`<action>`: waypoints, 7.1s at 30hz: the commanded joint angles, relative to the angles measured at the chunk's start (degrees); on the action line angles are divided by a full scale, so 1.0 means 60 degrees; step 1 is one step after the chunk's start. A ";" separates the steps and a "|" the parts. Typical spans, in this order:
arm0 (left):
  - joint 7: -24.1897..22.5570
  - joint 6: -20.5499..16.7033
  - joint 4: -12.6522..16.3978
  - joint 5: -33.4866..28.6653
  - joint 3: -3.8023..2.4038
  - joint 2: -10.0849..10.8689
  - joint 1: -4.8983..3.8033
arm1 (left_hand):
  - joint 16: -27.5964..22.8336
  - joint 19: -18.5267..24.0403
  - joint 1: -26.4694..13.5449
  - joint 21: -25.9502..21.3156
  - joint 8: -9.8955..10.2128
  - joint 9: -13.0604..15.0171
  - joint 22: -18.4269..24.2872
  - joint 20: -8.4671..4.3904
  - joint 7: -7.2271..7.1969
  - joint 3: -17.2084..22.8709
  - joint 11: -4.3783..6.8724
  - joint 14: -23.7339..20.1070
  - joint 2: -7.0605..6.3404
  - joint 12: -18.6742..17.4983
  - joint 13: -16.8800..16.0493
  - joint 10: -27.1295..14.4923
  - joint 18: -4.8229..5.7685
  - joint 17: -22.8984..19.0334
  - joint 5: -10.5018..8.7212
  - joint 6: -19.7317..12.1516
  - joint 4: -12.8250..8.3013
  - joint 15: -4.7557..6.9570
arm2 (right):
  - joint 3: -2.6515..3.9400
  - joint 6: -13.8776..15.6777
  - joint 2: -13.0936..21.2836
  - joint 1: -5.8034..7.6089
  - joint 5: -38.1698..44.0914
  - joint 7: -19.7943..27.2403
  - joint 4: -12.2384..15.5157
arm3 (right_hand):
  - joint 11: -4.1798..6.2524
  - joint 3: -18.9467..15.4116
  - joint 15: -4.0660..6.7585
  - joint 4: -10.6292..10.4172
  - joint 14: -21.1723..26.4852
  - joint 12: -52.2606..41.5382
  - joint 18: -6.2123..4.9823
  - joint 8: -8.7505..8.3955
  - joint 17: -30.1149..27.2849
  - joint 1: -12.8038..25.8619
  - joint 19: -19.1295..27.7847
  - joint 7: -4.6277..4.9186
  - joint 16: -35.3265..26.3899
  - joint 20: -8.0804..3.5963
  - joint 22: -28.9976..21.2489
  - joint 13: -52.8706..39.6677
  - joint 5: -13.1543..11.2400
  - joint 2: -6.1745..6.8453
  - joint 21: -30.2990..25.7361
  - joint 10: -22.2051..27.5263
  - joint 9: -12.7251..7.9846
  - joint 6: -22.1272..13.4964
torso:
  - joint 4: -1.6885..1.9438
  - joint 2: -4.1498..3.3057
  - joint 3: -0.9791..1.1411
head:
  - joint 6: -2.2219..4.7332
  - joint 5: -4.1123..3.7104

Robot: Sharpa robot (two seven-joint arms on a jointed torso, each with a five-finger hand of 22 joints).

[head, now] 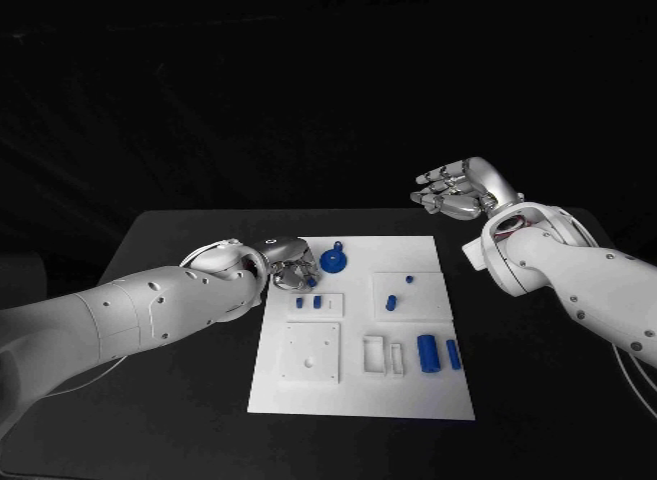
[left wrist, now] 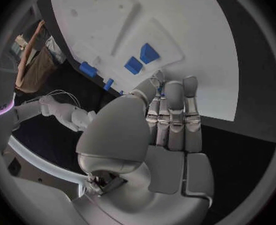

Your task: Assemble the parts on the task board

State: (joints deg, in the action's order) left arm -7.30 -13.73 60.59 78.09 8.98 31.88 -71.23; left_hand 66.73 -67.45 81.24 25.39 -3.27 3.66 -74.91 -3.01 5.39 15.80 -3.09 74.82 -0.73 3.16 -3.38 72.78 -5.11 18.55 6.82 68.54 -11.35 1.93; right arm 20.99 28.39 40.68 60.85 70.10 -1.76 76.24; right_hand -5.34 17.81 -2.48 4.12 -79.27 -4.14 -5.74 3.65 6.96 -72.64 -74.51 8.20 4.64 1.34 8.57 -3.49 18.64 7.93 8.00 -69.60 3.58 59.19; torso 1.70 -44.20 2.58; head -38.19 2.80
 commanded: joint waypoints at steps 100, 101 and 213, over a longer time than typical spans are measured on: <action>-0.1633 -0.0257 0.1589 -0.9380 -0.0407 0.1741 -0.0725 | -1.0511 0.1863 -0.0344 -0.3564 -0.0067 -0.0008 0.5268 0.1069 0.0430 0.0078 -0.0623 -0.0498 -0.0302 0.0061 0.0012 -0.1238 0.0329 -0.2386 0.0130 -0.1244 0.0149 -0.1100 | -0.1413 -0.3459 -0.0528 -0.0529 0.6242 -0.1497 -0.0462 | 0.0414 0.2674 0.0832 0.0956 -0.0789 0.0124 -0.0451 0.0004 0.4872 0.0034 -0.0845 -0.0399 0.5536 -0.0819 0.5639 -0.0005 -0.2003 0.0105 0.4191 -0.0551 0.0025 0.1384 | 0.0048 -0.0027 0.0003 | 0.0108 -0.0321; -0.1619 -0.0245 0.1583 -0.9374 -0.0407 0.1738 -0.0725 | -1.0511 0.1863 -0.0344 -0.3564 -0.0067 -0.0008 0.5268 0.1069 0.0430 0.0078 -0.0623 -0.0498 -0.0302 0.0061 0.0012 -0.1238 0.0329 -0.2386 0.0130 -0.1244 0.0149 -0.1100 | -0.1416 -0.3539 -0.0534 -0.0533 0.6273 -0.1501 -0.0473 | 0.0459 0.2694 0.0859 0.1026 -0.0776 0.0111 -0.0442 0.0017 0.4885 -0.0017 -0.0827 -0.0428 0.5553 -0.0840 0.5706 -0.0016 -0.1964 0.0062 0.4213 -0.0695 0.0033 0.1509 | 0.0050 -0.0029 0.0004 | 0.0103 -0.0326; -0.1352 -0.0214 0.1302 -0.9278 -0.0405 0.1718 -0.0725 | -1.0514 0.1885 -0.0296 -0.3573 -0.0066 -0.0009 0.5821 0.1139 0.0457 -0.0083 -0.0711 -0.0657 -0.0274 0.0071 0.0010 -0.1538 0.0326 -0.2391 0.0093 -0.1344 0.0173 -0.1171 | -0.0809 -0.1392 -0.0173 -0.0720 0.5974 -0.1845 0.0592 | 0.0766 0.3142 0.1139 0.1554 -0.0775 0.0098 -0.0241 0.0004 0.5500 -0.0324 -0.1198 -0.0682 0.5586 -0.1171 0.9276 -0.0075 -0.2643 -0.0166 0.3410 -0.1774 0.0088 0.2517 | 0.0049 -0.0017 -0.0008 | 0.0142 -0.0290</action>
State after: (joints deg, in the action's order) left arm -15.18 -14.93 68.28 22.40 6.60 42.34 -75.46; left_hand 3.76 -56.11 79.39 3.82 -3.60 3.55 -40.02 3.68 7.87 15.65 -7.39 71.24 -2.63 3.54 -3.29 63.98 -3.54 4.18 7.31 60.78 -10.25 -5.13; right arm 16.11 18.64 39.62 56.58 107.42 -14.06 79.19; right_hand -1.71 36.82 4.10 13.52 -83.63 -3.14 -5.96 3.81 39.91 -74.01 -81.18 3.93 38.47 -5.70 63.97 -3.77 2.43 7.61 28.77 -78.95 4.09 73.92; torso 1.99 -44.30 2.54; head -37.43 0.87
